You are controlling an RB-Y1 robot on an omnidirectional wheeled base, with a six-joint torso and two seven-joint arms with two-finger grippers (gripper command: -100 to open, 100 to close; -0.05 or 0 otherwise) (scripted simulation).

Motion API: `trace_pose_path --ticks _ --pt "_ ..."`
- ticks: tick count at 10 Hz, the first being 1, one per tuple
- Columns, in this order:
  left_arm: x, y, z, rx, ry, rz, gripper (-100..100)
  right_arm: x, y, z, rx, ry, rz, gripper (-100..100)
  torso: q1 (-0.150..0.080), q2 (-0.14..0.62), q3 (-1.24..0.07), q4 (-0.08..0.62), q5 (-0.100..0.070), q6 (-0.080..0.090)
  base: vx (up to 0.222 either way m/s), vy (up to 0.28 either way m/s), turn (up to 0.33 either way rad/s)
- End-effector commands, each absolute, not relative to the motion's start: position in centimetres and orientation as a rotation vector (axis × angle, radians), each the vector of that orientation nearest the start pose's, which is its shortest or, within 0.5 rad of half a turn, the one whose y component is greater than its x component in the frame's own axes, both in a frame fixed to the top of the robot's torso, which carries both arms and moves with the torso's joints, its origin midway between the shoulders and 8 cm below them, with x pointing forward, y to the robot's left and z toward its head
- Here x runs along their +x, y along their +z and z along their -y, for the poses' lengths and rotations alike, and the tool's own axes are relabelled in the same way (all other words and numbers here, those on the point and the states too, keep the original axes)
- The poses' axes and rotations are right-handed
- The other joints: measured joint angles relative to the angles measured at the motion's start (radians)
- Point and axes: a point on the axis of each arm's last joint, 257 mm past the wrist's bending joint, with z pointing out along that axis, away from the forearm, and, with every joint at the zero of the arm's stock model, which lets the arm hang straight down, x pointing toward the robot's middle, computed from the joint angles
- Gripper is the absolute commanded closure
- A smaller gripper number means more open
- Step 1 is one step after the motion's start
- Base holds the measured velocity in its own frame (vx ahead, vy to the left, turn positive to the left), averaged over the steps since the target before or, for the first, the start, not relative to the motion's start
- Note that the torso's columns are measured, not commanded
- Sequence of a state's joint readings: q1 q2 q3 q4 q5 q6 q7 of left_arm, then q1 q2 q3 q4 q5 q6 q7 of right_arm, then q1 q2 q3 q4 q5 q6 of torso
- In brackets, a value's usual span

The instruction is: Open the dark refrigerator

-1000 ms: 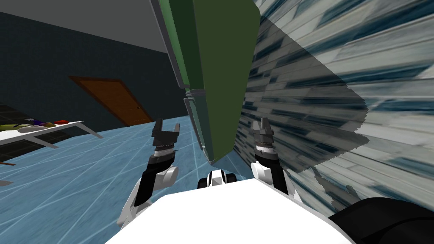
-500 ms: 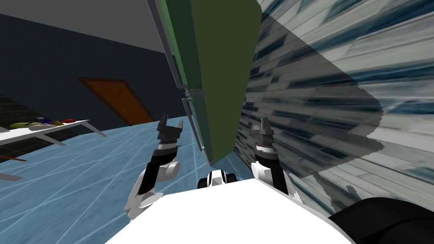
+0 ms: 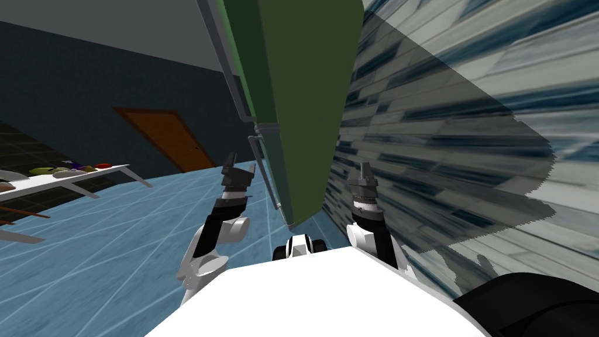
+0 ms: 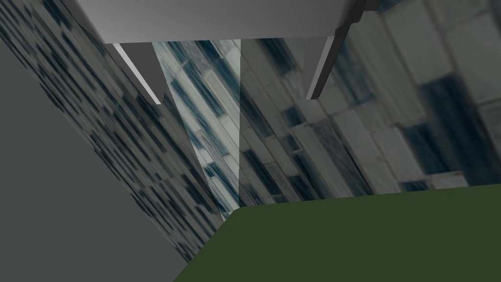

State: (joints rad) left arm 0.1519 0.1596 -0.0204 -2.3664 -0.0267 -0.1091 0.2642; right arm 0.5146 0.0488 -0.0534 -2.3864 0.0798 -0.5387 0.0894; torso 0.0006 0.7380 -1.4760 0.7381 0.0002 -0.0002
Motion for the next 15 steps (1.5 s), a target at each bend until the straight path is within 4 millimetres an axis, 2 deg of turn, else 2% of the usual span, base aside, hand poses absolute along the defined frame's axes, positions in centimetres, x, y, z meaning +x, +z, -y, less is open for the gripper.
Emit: trace_pose_path --ticks 1,3,4,5,6,8,9,11,12,13,14,15 --pt "41.1 12.0 -21.0 -0.630 -1.644 -0.716 -100 31.1 7.3 28.5 0.499 1.129 -0.549 0 -0.001 0.000 0.000 0.000 0.000 0.000 0.039 -0.080 0.064" --pt "41.8 11.5 -21.0 -0.662 -1.632 -0.738 -100 31.1 7.3 28.5 0.499 1.129 -0.548 0 -0.001 -0.001 -0.001 0.000 -0.001 0.000 0.027 -0.045 0.017" --pt "42.1 12.7 -20.4 -0.651 -1.653 -0.735 -100 31.1 7.3 28.5 0.499 1.129 -0.549 0 0.002 0.001 0.000 0.000 0.000 0.000 0.026 -0.033 0.072" --pt "42.6 12.3 -20.4 -0.675 -1.643 -0.751 -100 31.1 7.3 28.5 0.499 1.129 -0.549 0 0.001 0.000 0.000 0.000 0.000 0.000 0.024 -0.041 0.041" --pt "42.9 13.4 -19.9 -0.668 -1.662 -0.748 -100 31.1 7.3 28.5 0.499 1.129 -0.549 0 0.000 0.000 0.000 0.000 0.000 0.000 0.041 -0.069 0.069" --pt "43.6 12.9 -19.9 -0.702 -1.648 -0.772 -100 31.1 7.3 28.5 0.499 1.129 -0.548 0 -0.001 -0.001 0.000 0.000 -0.001 0.000 0.024 -0.041 0.017" --pt "43.8 14.2 -19.3 -0.693 -1.668 -0.767 -100 31.1 7.3 28.5 0.499 1.129 -0.549 0 0.001 0.001 0.001 0.000 0.000 0.000 0.017 -0.044 0.082" --pt "44.4 13.5 -19.4 -0.725 -1.653 -0.789 -100 31.1 7.3 28.5 0.499 1.129 -0.549 0 -0.001 0.000 0.000 0.000 0.000 0.000 0.019 -0.034 0.017" --pt "44.7 14.7 -18.9 -0.723 -1.669 -0.786 -100 31.1 7.3 28.5 0.499 1.129 -0.549 0 0.000 0.000 0.000 0.000 0.000 0.000 0.026 -0.045 0.072" --pt "45.1 14.3 -18.9 -0.746 -1.658 -0.802 -100 31.1 7.3 28.5 0.499 1.129 -0.549 0 -0.001 -0.001 0.000 0.000 0.000 0.000 0.033 -0.055 0.054" --pt "45.2 15.5 -18.5 -0.740 -1.674 -0.795 -100 31.1 7.3 28.5 0.499 1.129 -0.549 0 -0.002 -0.001 -0.001 0.000 -0.001 0.000 0.042 -0.065 0.096" --pt "45.6 15.3 -18.5 -0.759 -1.666 -0.808 -100 31.1 7.3 28.5 0.499 1.129 -0.549 0 -0.002 -0.001 -0.001 0.000 -0.001 0.000 0.034 -0.053 0.034"
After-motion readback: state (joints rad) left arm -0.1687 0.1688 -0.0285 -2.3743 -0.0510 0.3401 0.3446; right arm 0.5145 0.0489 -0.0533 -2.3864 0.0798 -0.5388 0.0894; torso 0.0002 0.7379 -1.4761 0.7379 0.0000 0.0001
